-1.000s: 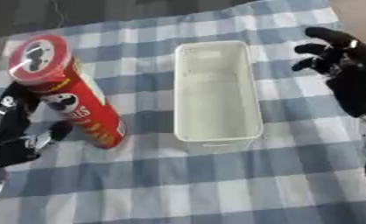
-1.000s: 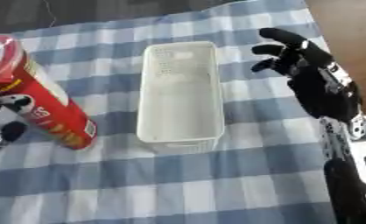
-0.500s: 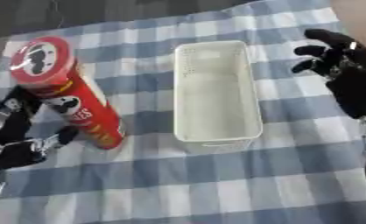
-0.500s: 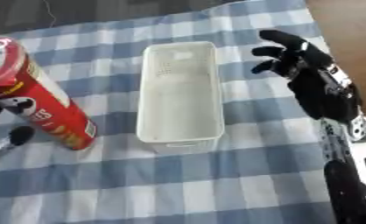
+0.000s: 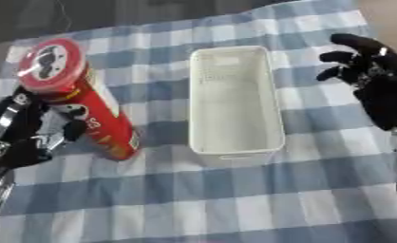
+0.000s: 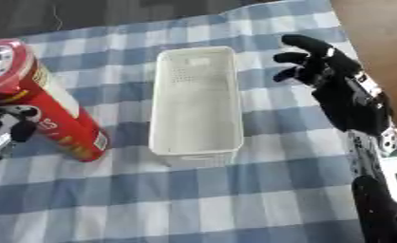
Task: Pick up objects on the table and place them in the box.
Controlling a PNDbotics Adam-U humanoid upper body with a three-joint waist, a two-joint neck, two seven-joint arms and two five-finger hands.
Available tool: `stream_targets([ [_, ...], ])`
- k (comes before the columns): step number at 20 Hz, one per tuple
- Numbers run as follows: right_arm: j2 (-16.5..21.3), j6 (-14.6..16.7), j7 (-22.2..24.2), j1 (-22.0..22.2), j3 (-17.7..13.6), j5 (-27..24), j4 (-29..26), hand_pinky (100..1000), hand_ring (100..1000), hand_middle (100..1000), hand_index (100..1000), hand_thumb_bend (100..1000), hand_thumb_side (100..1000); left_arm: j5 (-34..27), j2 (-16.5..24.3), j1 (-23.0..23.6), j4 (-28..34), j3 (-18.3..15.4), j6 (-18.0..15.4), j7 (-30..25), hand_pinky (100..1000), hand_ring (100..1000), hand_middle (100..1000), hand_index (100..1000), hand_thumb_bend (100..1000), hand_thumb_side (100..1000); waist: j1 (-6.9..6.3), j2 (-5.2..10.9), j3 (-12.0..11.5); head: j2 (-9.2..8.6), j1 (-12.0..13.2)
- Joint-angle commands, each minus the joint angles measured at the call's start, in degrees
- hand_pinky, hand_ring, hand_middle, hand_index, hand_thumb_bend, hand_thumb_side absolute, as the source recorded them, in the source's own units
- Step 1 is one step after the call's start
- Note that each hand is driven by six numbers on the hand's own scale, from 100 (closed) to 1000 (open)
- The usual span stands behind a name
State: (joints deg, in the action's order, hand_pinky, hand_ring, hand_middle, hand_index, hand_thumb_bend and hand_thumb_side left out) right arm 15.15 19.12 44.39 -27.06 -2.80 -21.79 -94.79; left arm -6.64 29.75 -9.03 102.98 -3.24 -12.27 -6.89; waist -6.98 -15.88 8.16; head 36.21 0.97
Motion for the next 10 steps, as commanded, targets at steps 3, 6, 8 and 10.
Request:
stream_targets([
  [3,0.8,7.4,7.6,-0.4,0.0,0.2,-1.2,734,856,923,918,100,1000,-1.1,0.9,-2.6,-1.2,0.5,0.4,-0.6,1000,767,1000,1000,541,501,0.16,1.26,0.0,-0.83,-0.4],
  [6,0.9,7.4,7.6,-0.4,0.1,0.2,-1.1,734,857,923,919,100,1000,-1.0,0.7,-3.1,-1.8,0.8,0.4,-0.9,1000,767,1000,1000,534,519,0.11,1.23,0.0,-0.87,-0.4],
  [8,0.9,7.4,7.6,-0.3,0.1,0.2,-1.1,735,857,924,919,100,1000,-0.9,0.6,-3.2,-2.1,0.9,0.4,-1.0,1000,766,1000,1000,533,526,0.06,1.23,0.0,-0.89,-0.5],
  [10,0.9,7.4,7.6,-0.3,0.1,0.3,-1.1,735,857,924,919,100,1000,-0.8,0.5,-3.5,-2.5,1.0,0.5,-1.2,1000,766,1000,1000,531,533,0.01,1.23,0.0,-0.92,-0.5],
])
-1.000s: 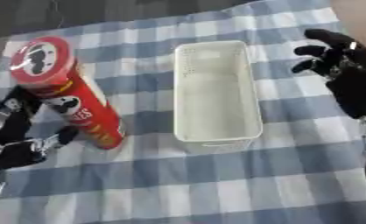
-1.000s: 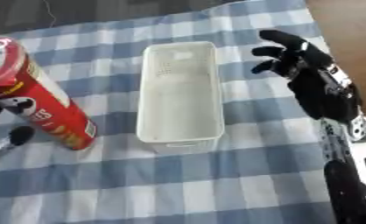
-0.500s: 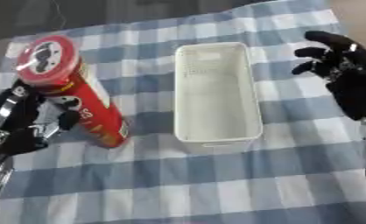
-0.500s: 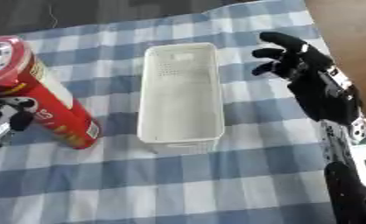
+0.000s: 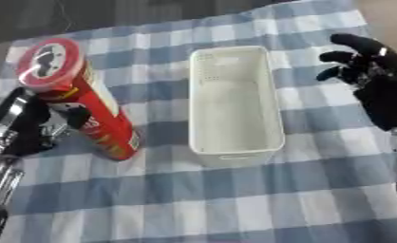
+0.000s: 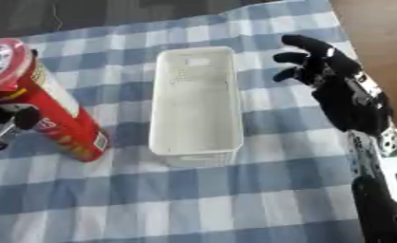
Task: Pick up objects on the table and place them in the box.
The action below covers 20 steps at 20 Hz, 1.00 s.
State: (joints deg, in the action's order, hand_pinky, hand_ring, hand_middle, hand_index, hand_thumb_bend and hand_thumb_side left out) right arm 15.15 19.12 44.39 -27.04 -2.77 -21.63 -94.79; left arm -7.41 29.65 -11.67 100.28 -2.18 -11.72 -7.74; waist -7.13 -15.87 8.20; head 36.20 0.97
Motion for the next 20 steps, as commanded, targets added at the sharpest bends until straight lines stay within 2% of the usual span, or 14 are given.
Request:
stream_targets([
  [1,0.9,7.4,7.6,-0.3,0.1,0.1,-1.1,735,857,924,919,100,1000,0.0,0.5,-1.0,0.1,0.1,0.0,-0.4,1000,766,1000,1000,530,536,0.16,1.23,0.0,-0.91,-0.5],
  [8,0.8,7.4,7.6,-0.6,0.2,0.1,-1.2,735,857,924,919,100,1000,0.2,-0.9,-2.5,-1.3,1.5,0.5,-0.8,1000,751,1000,1000,520,556,0.19,1.06,0.2,-1.01,-0.7],
  [9,0.8,7.4,7.6,-0.6,0.2,0.1,-1.2,735,857,924,919,100,1000,0.2,-1.1,-2.8,-1.5,1.7,0.6,-0.7,1000,713,983,1000,529,578,0.19,1.03,0.3,-1.03,-0.7],
  [12,0.8,7.4,7.6,-0.7,0.3,0.1,-1.2,735,857,924,919,100,1000,0.1,-1.5,-3.4,-2.1,2.2,1.1,0.5,1000,677,960,1000,537,583,0.14,0.96,0.4,-1.12,-0.7],
  [13,0.8,7.4,7.6,-0.7,0.3,0.1,-1.2,735,857,924,920,100,1000,0.1,-1.7,-3.6,-2.2,2.3,1.2,1.0,1000,629,929,1000,541,574,0.1,0.95,0.5,-1.15,-0.7],
  [16,0.8,7.3,7.6,-0.6,0.3,0.2,-1.2,735,857,924,920,100,1000,-0.6,-2.4,-4.1,-2.6,2.7,1.8,3.4,1000,571,856,1000,538,560,0.02,0.93,0.6,-1.2,-0.7],
  [17,0.8,7.3,7.6,-0.6,0.3,0.2,-1.2,735,858,924,920,100,1000,-1.1,-2.8,-4.2,-2.9,2.9,2.0,4.4,978,520,799,1000,537,539,0.0,0.93,0.6,-1.21,-0.7],
  [19,0.8,7.3,7.6,-0.5,0.4,0.2,-1.2,735,858,925,920,100,1000,-3.5,-3.9,-4.8,-3.7,3.2,2.6,7.6,846,428,689,1000,521,457,-0.02,0.92,0.5,-1.23,-0.7],
  [20,0.8,7.3,7.6,-0.5,0.4,0.2,-1.3,735,858,925,920,100,1000,-4.9,-4.4,-5.1,-4.1,3.4,2.8,9.4,860,438,702,1000,524,467,-0.04,0.93,0.6,-1.23,-0.6],
])
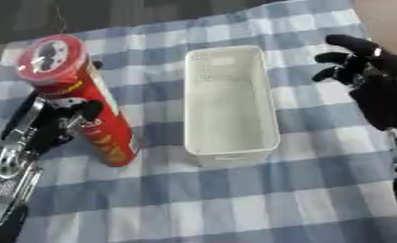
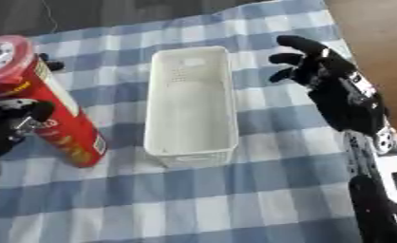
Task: Pick up objects on the table and place them in the box.
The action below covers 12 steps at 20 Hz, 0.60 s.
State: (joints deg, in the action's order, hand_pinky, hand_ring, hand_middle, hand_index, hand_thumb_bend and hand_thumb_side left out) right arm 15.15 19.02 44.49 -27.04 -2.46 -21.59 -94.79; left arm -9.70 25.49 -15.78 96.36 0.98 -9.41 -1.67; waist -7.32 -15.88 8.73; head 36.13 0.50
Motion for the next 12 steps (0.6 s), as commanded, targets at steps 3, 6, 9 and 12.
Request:
stream_targets([
  [3,0.7,7.3,7.5,-0.5,0.0,0.2,-1.3,734,857,925,920,100,1000,-10.3,-2.5,-2.3,-1.6,0.7,0.6,10.8,447,208,470,760,444,403,0.21,0.9,0.1,-1.08,0.1],
  [6,0.6,7.2,7.5,-0.5,0.0,0.2,-1.4,734,857,925,921,100,1000,-19.8,-4.3,-3.5,-2.9,2.2,0.3,15.9,221,132,389,615,468,421,0.22,0.83,0.5,-0.97,0.4],
  [9,0.4,7.1,7.5,-0.4,-0.1,0.2,-1.5,733,857,926,921,100,1000,-27.1,-5.3,-4.4,-3.5,3.1,0.3,17.8,100,100,262,434,531,391,0.21,0.81,0.8,-0.88,0.7],
  [12,0.3,6.9,7.5,-0.3,-0.1,0.2,-1.6,733,857,926,922,100,1000,-32.2,-5.5,-4.9,-2.6,4.1,1.0,17.0,100,100,226,389,540,399,0.18,0.84,1.0,-0.9,0.8],
])
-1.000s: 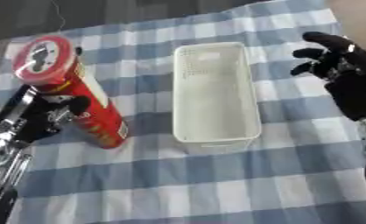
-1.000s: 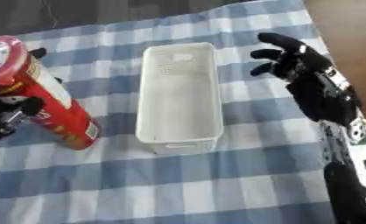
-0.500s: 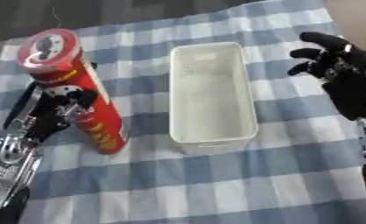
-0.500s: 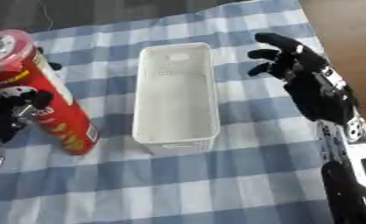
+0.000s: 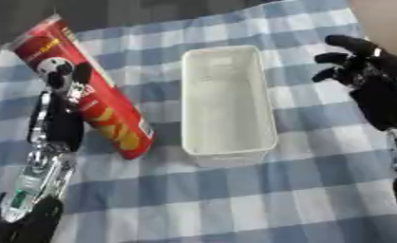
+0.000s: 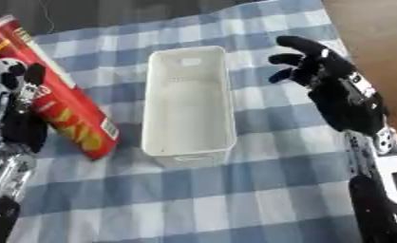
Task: Pick up objects on the table and place them in the box.
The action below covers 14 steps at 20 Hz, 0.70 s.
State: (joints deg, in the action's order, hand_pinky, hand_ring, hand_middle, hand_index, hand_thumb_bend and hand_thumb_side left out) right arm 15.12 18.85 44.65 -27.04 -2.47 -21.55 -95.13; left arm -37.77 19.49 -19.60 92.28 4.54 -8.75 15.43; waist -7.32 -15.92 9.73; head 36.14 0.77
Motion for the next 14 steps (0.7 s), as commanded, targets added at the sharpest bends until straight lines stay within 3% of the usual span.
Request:
stream_targets([
  [1,0.3,7.0,7.3,-0.3,-0.1,0.2,-1.3,732,857,926,922,100,1000,-5.5,0.7,-1.2,2.3,0.8,0.7,-0.7,100,100,222,380,538,415,0.18,0.91,0.1,-0.91,0.5],
  [10,-0.6,6.1,7.3,0.1,0.2,0.2,-1.7,731,856,926,922,100,1000,-21.6,8.8,-3.5,20.0,5.0,7.7,-6.7,100,108,234,384,490,435,-0.11,2.01,1.5,-1.02,0.1],
  [14,-1.1,5.6,7.3,0.2,0.4,0.1,-1.8,730,856,926,921,100,1000,-28.3,11.6,-5.9,22.2,5.9,10.0,-8.7,100,133,240,388,494,431,-0.1,2.77,2.4,-1.18,-0.7],
])
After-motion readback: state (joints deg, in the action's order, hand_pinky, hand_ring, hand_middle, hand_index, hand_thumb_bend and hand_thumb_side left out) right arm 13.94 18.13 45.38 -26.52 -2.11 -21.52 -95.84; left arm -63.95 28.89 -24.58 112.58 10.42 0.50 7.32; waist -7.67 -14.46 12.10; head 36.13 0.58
